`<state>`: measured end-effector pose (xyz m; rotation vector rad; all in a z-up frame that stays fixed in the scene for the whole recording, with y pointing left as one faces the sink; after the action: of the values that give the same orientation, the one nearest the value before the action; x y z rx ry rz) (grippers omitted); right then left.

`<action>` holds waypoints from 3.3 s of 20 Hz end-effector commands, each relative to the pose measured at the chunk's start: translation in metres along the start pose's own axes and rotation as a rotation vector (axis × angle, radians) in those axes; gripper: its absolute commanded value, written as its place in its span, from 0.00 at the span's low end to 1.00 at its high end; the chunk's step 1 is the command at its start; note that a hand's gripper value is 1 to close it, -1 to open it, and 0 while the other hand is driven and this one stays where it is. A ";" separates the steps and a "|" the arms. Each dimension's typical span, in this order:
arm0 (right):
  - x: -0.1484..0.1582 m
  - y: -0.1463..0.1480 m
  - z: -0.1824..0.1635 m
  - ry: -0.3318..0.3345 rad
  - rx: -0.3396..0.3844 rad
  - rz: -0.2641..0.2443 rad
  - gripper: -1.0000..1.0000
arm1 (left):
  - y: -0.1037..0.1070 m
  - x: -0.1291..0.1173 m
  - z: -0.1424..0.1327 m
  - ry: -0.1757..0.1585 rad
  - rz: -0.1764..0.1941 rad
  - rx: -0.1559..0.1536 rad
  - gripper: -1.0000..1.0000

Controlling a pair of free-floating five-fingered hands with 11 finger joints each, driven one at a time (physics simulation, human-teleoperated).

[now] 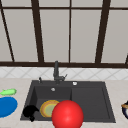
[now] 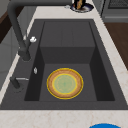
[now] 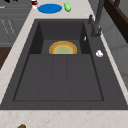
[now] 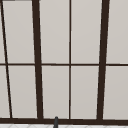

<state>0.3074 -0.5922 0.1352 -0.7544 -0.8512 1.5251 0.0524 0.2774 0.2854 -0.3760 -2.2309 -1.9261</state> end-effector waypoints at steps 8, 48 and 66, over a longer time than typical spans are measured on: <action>-0.002 -0.004 0.006 0.037 -0.016 -0.021 1.00 | 0.000 0.000 0.000 0.000 0.000 0.000 0.50; 0.241 -0.119 0.098 0.052 0.030 0.042 1.00 | 0.000 0.000 0.000 0.000 0.000 0.000 0.50; 0.368 -0.133 0.068 0.035 0.053 0.044 1.00 | 0.000 0.000 0.000 0.000 0.000 0.000 0.50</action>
<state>0.2763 -0.2468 0.2842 -0.7708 -0.7712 1.5375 0.0524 0.2774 0.2854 -0.3760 -2.2309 -1.9261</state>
